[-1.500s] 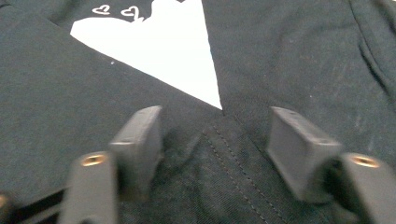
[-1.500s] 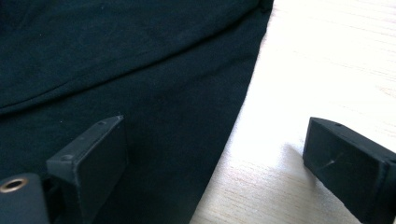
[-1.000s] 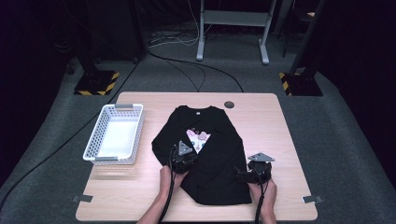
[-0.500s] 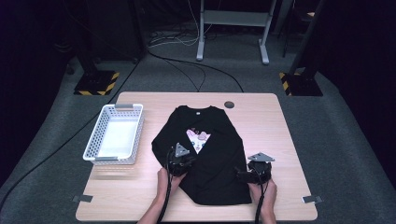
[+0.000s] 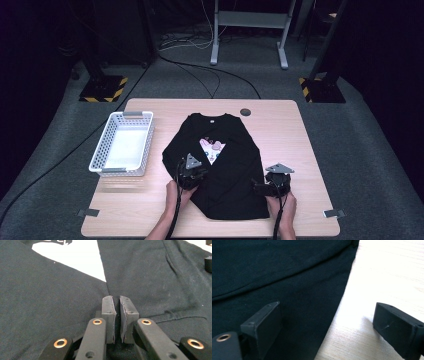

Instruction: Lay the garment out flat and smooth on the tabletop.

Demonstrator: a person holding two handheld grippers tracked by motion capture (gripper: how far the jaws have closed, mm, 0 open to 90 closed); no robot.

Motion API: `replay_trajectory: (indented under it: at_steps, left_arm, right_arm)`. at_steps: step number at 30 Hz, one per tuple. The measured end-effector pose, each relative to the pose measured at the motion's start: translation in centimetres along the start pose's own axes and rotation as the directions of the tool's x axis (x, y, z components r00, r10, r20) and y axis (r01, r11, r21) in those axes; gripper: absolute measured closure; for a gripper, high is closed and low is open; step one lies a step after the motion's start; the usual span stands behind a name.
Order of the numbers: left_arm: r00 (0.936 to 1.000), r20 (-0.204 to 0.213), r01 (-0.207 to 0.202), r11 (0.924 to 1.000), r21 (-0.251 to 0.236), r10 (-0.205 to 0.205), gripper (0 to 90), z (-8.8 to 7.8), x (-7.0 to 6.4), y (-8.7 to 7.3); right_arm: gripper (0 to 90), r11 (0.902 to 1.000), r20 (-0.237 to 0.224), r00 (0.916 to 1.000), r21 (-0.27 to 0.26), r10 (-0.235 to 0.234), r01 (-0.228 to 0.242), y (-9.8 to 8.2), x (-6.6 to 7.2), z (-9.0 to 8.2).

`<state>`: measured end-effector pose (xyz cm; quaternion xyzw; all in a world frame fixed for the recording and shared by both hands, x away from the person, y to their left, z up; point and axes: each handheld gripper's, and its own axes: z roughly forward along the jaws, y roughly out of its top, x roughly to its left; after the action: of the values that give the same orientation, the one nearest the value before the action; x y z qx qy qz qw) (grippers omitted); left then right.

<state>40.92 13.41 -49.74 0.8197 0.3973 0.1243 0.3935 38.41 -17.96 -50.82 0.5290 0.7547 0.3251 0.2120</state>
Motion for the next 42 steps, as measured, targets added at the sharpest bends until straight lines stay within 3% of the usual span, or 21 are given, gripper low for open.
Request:
replay_trajectory:
  at_steps: [10, 26, 42]
  left_arm:
    - [0.9997, -0.003, -0.025, 0.9997, -0.003, 0.025, 83.3, -1.2, -0.4, 0.0]
    - [0.9998, 0.003, -0.021, 0.9998, -0.007, 0.021, 83.3, -2.0, -0.2, 0.4]
    - [0.9997, 0.017, -0.015, 0.9998, -0.014, 0.015, 83.3, -3.1, 0.4, -0.7]
  right_arm:
    - [8.6, 1.0000, 0.004, 1.0000, -0.002, -0.001, 0.001, 0.0, 0.0, 0.0]
    - [8.7, 1.0000, -0.002, 1.0000, -0.001, 0.002, -0.002, 0.0, 0.0, 0.0]
    - [8.7, 1.0000, -0.002, 1.0000, -0.001, 0.001, -0.001, 0.0, 0.0, 0.0]
